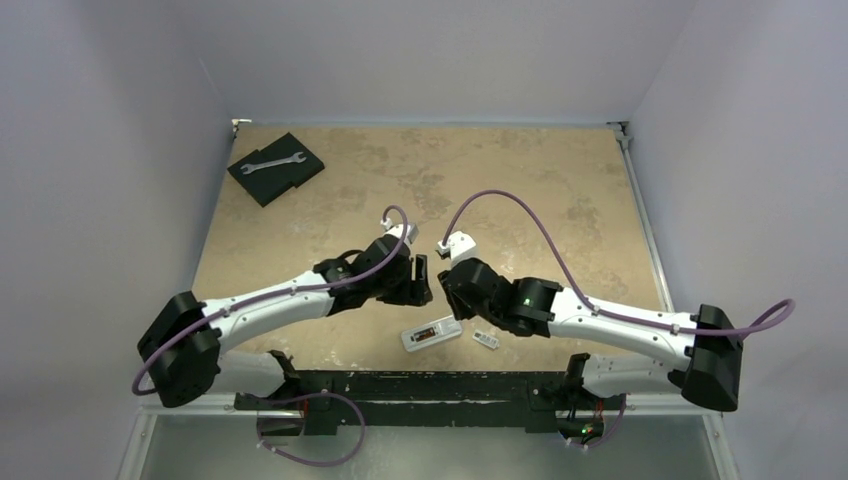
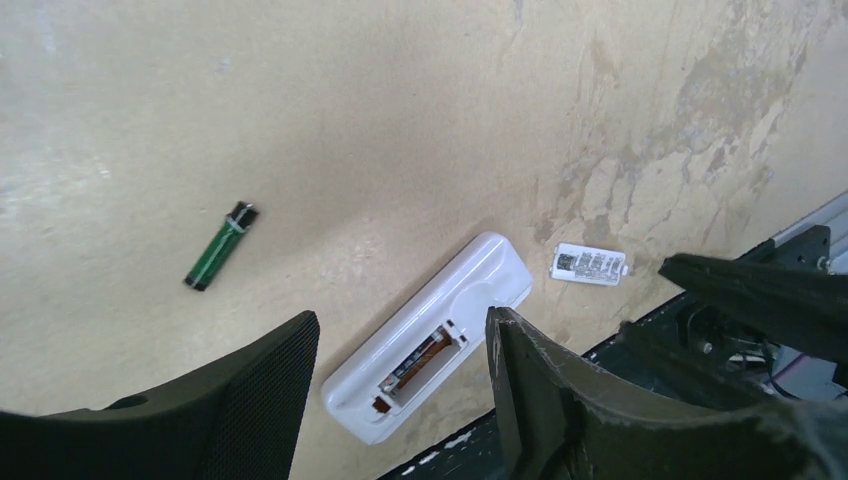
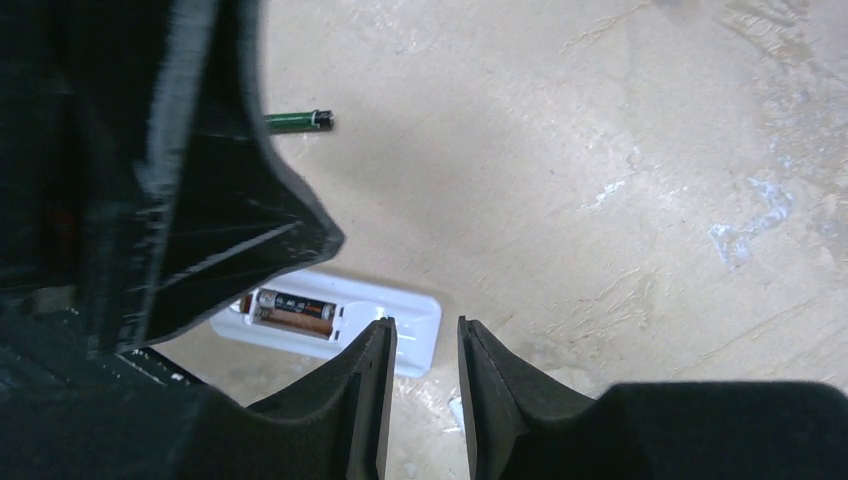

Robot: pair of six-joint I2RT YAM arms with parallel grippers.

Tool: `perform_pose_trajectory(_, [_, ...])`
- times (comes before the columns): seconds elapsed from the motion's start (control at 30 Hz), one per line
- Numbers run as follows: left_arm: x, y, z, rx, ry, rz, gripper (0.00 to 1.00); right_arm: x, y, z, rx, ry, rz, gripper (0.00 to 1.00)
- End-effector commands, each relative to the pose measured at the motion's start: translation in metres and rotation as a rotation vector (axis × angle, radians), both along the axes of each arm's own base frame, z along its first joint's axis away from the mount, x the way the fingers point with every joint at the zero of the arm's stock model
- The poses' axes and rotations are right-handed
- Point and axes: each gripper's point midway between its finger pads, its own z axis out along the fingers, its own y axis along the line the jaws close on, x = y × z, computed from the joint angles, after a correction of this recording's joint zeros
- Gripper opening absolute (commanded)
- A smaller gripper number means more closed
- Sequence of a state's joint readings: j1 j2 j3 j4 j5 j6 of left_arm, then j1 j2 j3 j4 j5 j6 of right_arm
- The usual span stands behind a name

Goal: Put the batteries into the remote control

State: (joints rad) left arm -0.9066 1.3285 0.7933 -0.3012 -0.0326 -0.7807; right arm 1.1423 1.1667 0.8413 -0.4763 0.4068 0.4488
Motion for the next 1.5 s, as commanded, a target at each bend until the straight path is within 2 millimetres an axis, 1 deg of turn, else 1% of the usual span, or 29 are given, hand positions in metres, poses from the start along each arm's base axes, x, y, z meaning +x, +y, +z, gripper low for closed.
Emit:
perform_pose_trajectory(0.0, [0.008, 0.022, 0.021, 0.061, -0.094, 0.049, 0.62, 0.020, 0.009, 0.026, 0.054, -0.071, -0.047, 0.37])
perform_pose_trajectory(0.13, [0.005, 0.039, 0.022, 0.086, -0.113, 0.078, 0.60, 0.026, 0.013, 0.026, -0.005, -0.095, 0.010, 0.41])
perform_pose_trajectory(0.2, [0.002, 0.045, 0.019, 0.089, -0.111, 0.090, 0.59, 0.031, 0.015, 0.030, -0.039, -0.116, 0.033, 0.43])
perform_pose_trajectory(0.33, [-0.003, 0.058, 0.014, 0.088, -0.110, 0.132, 0.57, 0.032, 0.028, 0.034, -0.042, -0.124, 0.157, 0.46])
perform_pose_trajectory(0.47, [-0.006, 0.071, 0.011, 0.093, -0.124, 0.170, 0.54, 0.034, 0.038, 0.035, -0.020, -0.107, 0.248, 0.52])
perform_pose_trajectory(0.6, [-0.007, 0.083, 0.014, 0.100, -0.140, 0.209, 0.50, 0.038, 0.047, 0.039, -0.001, -0.094, 0.317, 0.61])
perform_pose_trajectory(0.7, [-0.007, 0.088, 0.028, 0.081, -0.161, 0.238, 0.49, 0.039, 0.056, 0.044, 0.010, -0.096, 0.384, 0.63])
perform_pose_trajectory(0.8, [-0.005, 0.094, 0.051, 0.055, -0.199, 0.260, 0.48, 0.037, 0.066, 0.045, 0.006, -0.098, 0.462, 0.64])
perform_pose_trajectory(0.9, [-0.004, 0.101, 0.077, 0.029, -0.247, 0.277, 0.47, 0.037, 0.073, 0.038, -0.026, -0.092, 0.530, 0.65])
perform_pose_trajectory(1.0, [-0.003, 0.108, 0.102, 0.009, -0.292, 0.292, 0.48, 0.042, 0.077, 0.029, -0.070, -0.109, 0.572, 0.67])
perform_pose_trajectory(1.1, [-0.003, 0.116, 0.118, -0.003, -0.334, 0.307, 0.48, 0.044, 0.085, 0.028, -0.077, -0.135, 0.630, 0.68])
perform_pose_trajectory(1.2, [-0.003, 0.125, 0.129, -0.010, -0.366, 0.323, 0.48, 0.043, 0.095, 0.025, -0.074, -0.182, 0.722, 0.69])
perform_pose_trajectory(1.33, [-0.006, 0.134, 0.135, -0.010, -0.389, 0.336, 0.47, 0.047, 0.101, 0.016, -0.117, -0.222, 0.803, 0.70])
perform_pose_trajectory(1.47, [-0.007, 0.142, 0.144, 0.002, -0.410, 0.338, 0.44, 0.050, 0.104, 0.001, -0.195, -0.212, 0.889, 0.71])
